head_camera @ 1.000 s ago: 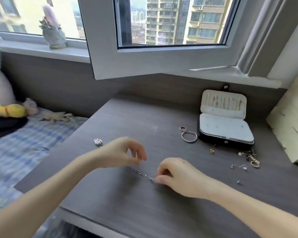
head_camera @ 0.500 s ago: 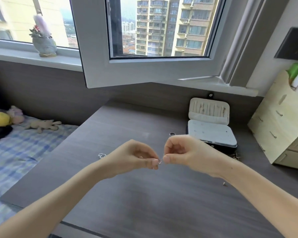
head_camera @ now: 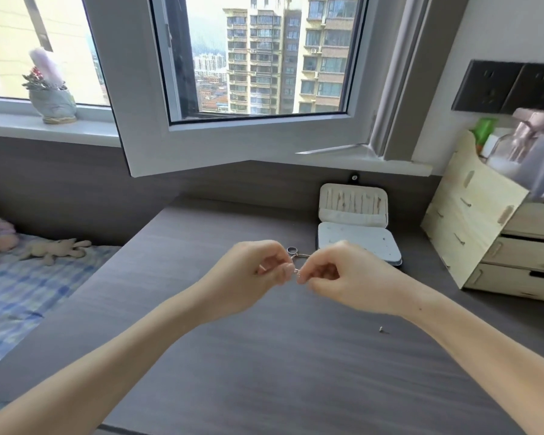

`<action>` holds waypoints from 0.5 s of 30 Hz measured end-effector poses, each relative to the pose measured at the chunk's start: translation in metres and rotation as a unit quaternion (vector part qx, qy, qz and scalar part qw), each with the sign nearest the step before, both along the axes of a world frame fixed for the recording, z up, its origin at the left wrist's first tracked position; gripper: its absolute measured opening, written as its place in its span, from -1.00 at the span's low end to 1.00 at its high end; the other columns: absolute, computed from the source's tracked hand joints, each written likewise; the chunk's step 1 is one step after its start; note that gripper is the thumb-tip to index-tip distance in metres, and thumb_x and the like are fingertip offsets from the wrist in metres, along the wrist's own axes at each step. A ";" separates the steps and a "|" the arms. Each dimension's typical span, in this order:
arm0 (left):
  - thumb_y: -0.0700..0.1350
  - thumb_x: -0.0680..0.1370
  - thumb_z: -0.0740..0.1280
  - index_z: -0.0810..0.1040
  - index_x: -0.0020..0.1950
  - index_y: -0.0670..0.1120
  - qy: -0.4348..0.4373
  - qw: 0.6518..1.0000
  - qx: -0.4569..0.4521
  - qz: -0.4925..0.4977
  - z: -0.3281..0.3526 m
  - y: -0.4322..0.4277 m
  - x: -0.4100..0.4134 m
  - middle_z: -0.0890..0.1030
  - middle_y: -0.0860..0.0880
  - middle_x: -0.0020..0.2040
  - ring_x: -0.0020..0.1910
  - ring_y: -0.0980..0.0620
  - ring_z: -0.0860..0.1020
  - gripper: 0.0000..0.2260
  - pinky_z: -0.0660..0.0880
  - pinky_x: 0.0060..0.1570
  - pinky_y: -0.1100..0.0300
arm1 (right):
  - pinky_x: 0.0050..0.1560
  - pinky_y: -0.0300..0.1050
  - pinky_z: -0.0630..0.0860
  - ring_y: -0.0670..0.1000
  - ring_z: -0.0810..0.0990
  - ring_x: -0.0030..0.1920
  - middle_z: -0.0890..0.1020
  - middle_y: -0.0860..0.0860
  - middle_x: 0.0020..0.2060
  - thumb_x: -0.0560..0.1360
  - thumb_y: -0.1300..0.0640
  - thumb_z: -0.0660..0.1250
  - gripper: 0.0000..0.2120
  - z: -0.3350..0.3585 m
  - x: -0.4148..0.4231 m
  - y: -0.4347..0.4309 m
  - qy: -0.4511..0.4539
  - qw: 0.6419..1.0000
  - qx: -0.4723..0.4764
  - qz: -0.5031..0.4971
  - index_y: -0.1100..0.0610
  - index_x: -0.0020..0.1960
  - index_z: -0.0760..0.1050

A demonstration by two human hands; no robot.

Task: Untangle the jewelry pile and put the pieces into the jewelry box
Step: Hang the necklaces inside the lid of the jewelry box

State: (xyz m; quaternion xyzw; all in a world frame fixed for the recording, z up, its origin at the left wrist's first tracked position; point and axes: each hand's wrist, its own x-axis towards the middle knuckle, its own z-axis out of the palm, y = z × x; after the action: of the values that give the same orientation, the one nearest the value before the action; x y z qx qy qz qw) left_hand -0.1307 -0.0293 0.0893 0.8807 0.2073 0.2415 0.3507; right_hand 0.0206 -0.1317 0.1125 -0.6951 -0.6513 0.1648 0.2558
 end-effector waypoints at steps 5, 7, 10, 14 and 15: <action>-0.18 0.54 0.34 0.50 -0.27 0.05 -0.033 0.998 0.029 0.034 0.009 -0.001 0.003 0.59 0.14 -0.30 -0.32 0.28 0.54 -0.79 0.38 -0.32 0.45 | -0.38 -0.34 0.38 -0.18 0.47 -0.40 0.61 -0.06 -0.39 0.48 0.13 0.38 -0.86 0.010 0.005 -0.006 0.092 0.994 0.034 -0.046 0.15 -0.19 0.67; -0.20 0.52 0.37 0.55 -0.25 0.00 -0.050 0.995 0.075 0.032 0.015 -0.002 0.006 0.55 0.16 -0.27 -0.25 0.27 0.54 -0.83 0.41 -0.24 0.45 | -0.29 -0.38 0.45 -0.22 0.57 -0.33 0.66 -0.09 -0.34 0.47 0.13 0.39 -0.88 0.014 0.007 -0.011 0.119 0.990 0.052 -0.058 0.12 -0.19 0.68; -0.25 0.50 0.38 0.63 -0.18 -0.09 -0.074 0.988 0.137 0.014 0.022 -0.003 0.011 0.54 0.13 -0.19 -0.18 0.20 0.55 -0.90 0.50 -0.10 0.33 | -0.21 -0.41 0.48 -0.25 0.62 -0.27 0.68 -0.13 -0.33 0.47 0.17 0.38 -0.89 0.015 0.005 -0.014 0.083 0.988 0.103 -0.076 0.08 -0.17 0.69; -0.23 0.54 0.32 0.59 -0.17 -0.08 -0.069 0.990 0.121 0.009 0.038 -0.011 0.017 0.53 0.11 -0.19 -0.19 0.20 0.51 -0.88 0.46 -0.11 0.37 | -0.14 -0.37 0.53 -0.21 0.65 -0.23 0.70 -0.08 -0.30 0.45 0.24 0.36 -0.86 0.017 -0.002 -0.016 0.099 0.967 0.200 -0.123 0.10 -0.19 0.69; -0.21 0.56 0.29 0.55 -0.17 -0.07 -0.065 0.994 0.083 0.008 0.043 -0.013 0.018 0.53 0.10 -0.20 -0.20 0.18 0.51 -0.87 0.46 -0.11 0.33 | -0.08 -0.30 0.56 -0.13 0.66 -0.19 0.70 -0.02 -0.28 0.45 0.26 0.35 -0.86 0.020 -0.003 -0.016 0.154 0.959 0.203 -0.123 0.14 -0.19 0.68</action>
State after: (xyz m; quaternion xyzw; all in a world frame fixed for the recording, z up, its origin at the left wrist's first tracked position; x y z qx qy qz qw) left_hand -0.1127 -0.0419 0.1320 0.8876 0.1702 0.3172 0.2874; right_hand 0.0178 -0.1476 0.1328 -0.6694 -0.5336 0.1013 0.5069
